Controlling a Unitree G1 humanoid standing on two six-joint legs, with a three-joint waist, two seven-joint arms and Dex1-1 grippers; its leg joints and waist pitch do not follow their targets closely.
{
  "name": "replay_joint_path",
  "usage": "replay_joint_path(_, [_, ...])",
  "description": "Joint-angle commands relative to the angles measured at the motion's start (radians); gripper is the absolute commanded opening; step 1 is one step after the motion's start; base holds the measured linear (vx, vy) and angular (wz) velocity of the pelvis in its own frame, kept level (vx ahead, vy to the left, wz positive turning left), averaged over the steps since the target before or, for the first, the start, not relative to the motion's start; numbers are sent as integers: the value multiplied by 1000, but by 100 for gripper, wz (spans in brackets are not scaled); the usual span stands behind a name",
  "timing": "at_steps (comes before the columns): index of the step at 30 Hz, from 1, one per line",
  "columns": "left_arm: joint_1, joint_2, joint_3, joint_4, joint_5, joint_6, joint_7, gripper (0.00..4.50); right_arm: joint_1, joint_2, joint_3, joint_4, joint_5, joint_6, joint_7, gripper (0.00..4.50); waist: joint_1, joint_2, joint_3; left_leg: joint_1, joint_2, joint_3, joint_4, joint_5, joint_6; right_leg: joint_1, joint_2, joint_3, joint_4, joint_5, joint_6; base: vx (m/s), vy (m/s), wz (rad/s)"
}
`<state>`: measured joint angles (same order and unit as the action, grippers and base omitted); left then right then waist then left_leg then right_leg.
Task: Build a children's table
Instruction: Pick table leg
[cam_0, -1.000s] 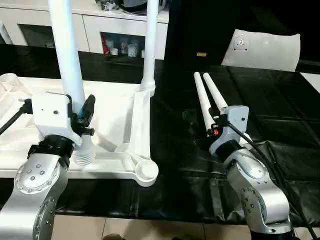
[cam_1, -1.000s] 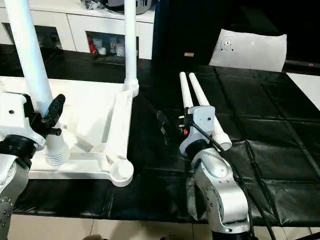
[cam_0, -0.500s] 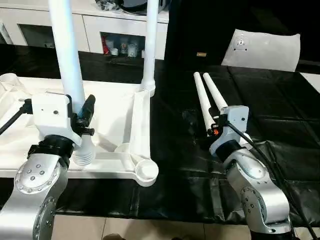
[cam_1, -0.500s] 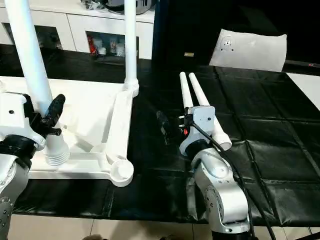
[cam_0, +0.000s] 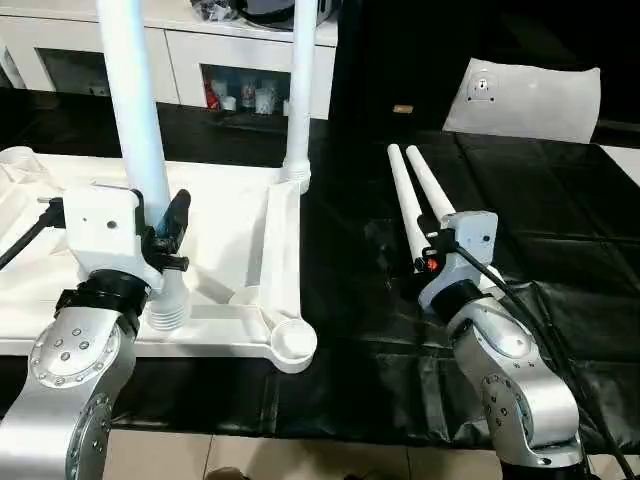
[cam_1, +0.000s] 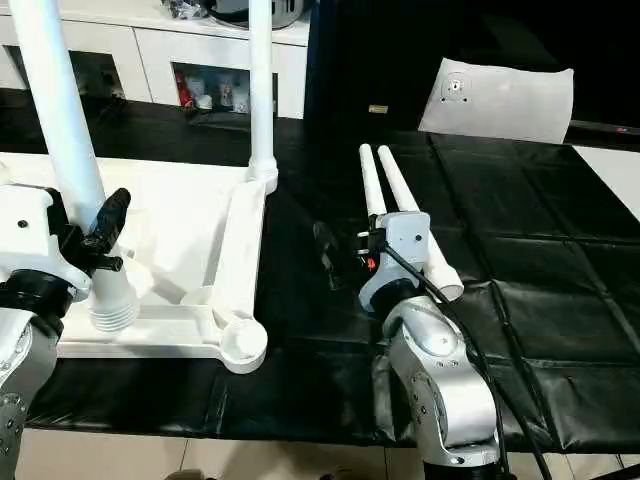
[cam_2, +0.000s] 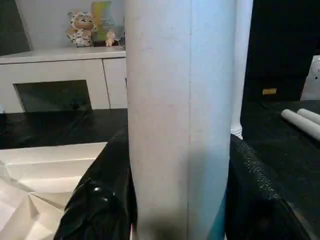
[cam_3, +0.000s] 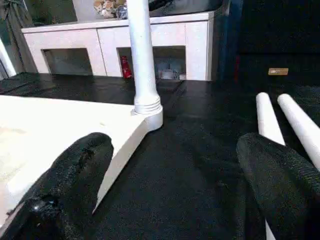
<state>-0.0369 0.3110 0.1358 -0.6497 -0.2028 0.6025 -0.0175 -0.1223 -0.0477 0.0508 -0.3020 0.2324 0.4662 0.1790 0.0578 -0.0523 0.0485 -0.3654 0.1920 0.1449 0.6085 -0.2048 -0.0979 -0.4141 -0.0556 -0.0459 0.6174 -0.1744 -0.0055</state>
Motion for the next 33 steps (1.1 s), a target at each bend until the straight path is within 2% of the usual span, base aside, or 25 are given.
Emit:
replay_joint_path(1, [5,0,3,-8,-2,-5,2,186,-13,-1,-3,3,-3,1,-8,437,0,15,-54,-2,15,2,-76,-198,-29,49,-48,39,-73,-267,-46,0,0,0])
replay_joint_path(33, [5,0,3,-8,-2,-5,2,186,-13,-1,-3,3,-3,1,-8,437,0,16,-54,-1,15,2,-76,-199,-29,48,-48,39,-72,-263,-49,0,0,0])
